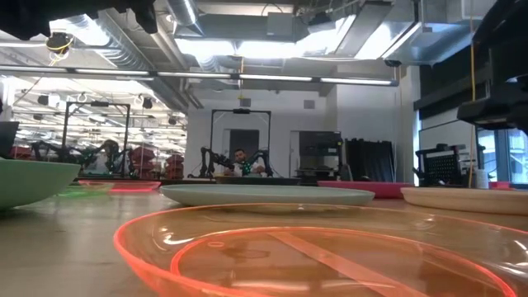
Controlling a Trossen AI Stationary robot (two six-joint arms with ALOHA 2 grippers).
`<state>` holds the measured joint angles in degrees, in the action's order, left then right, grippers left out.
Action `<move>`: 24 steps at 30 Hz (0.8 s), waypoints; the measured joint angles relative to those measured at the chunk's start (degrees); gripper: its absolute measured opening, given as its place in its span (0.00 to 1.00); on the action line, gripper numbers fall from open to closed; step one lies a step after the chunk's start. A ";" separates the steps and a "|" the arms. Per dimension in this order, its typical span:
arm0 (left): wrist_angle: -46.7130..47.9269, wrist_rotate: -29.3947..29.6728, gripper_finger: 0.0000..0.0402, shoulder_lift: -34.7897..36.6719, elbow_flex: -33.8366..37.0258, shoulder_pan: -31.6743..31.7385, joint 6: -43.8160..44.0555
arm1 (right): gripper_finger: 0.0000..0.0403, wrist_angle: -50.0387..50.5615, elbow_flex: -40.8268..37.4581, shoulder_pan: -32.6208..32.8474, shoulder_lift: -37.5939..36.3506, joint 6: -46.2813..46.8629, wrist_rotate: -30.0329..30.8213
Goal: Stack plastic plates
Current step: Stack the dark green plate on top of the light blue plate
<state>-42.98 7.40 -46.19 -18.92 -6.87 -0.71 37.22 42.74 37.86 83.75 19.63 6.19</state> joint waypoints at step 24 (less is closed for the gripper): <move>-0.44 0.00 0.00 0.00 0.00 -0.02 0.04 | 0.00 5.01 7.20 -3.94 -9.62 0.53 -1.10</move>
<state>-43.42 7.40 -46.19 -18.92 -6.90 -0.67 42.23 49.94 33.92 74.13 20.15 5.08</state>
